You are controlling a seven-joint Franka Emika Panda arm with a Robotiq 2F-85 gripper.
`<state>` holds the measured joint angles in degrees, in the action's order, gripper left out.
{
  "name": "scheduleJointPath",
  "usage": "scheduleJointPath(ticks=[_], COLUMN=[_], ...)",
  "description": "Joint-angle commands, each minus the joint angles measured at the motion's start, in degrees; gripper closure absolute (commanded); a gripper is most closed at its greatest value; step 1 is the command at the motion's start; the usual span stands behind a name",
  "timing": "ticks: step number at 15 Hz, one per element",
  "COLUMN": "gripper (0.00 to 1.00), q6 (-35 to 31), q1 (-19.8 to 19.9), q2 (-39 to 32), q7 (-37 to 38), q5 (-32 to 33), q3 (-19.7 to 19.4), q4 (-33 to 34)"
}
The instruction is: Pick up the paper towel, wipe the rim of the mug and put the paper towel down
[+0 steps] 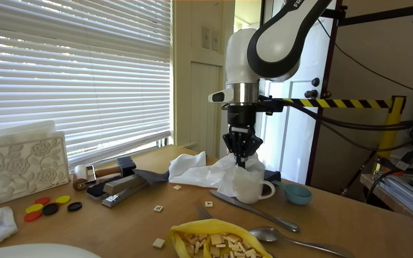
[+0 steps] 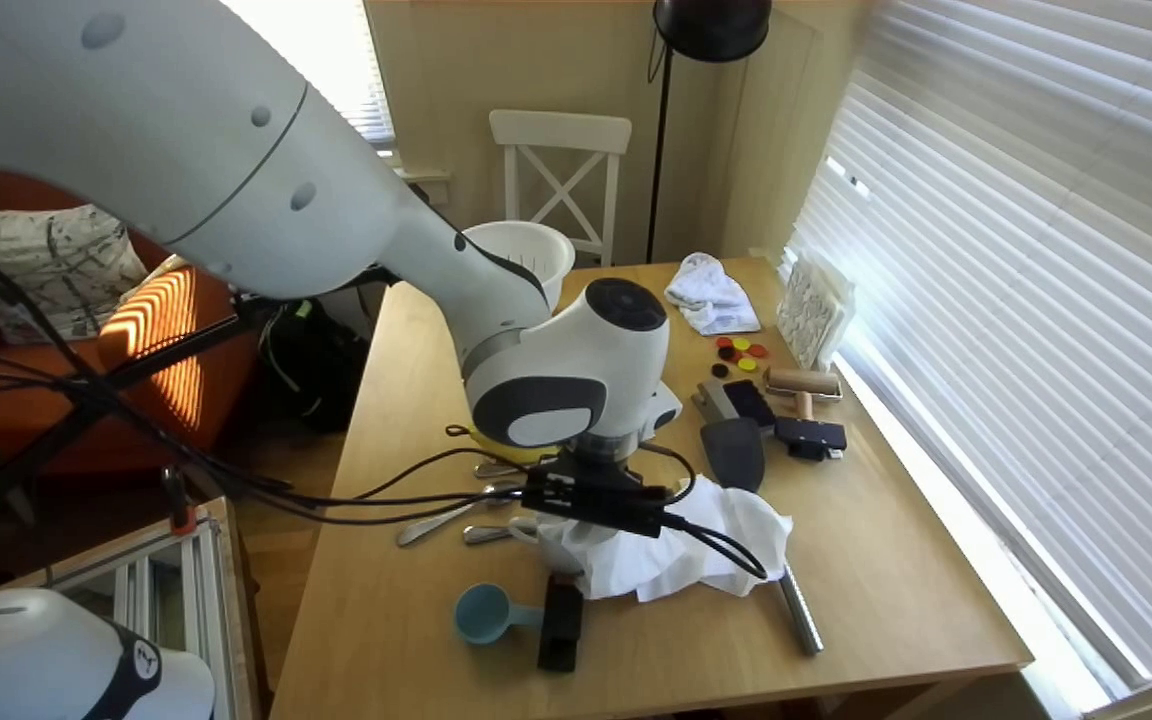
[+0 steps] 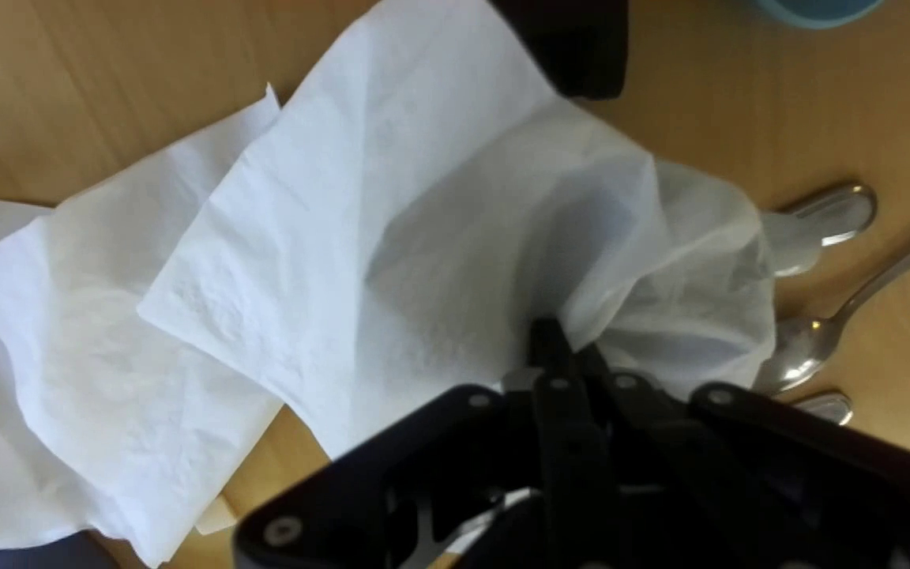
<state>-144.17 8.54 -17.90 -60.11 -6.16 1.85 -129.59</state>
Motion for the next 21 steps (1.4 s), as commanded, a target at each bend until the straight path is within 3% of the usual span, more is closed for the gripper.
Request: scheduleJointPath(ticks=[1, 8, 14, 21], gripper=[1.00, 1.00, 1.00, 1.00], q6=[-0.95, 4.38, 8.87, 7.20], q1=[0.63, 0.56, 0.14, -0.07], q2=[-0.90, 0.25, 0.98, 0.04], q7=[-3.53, -11.16, -7.97, -2.62], q5=[-0.47, -0.09, 1.67, 2.41], q3=[1.93, 3.11, -0.03, -2.78], q4=[0.58, 0.18, 0.21, 1.20])
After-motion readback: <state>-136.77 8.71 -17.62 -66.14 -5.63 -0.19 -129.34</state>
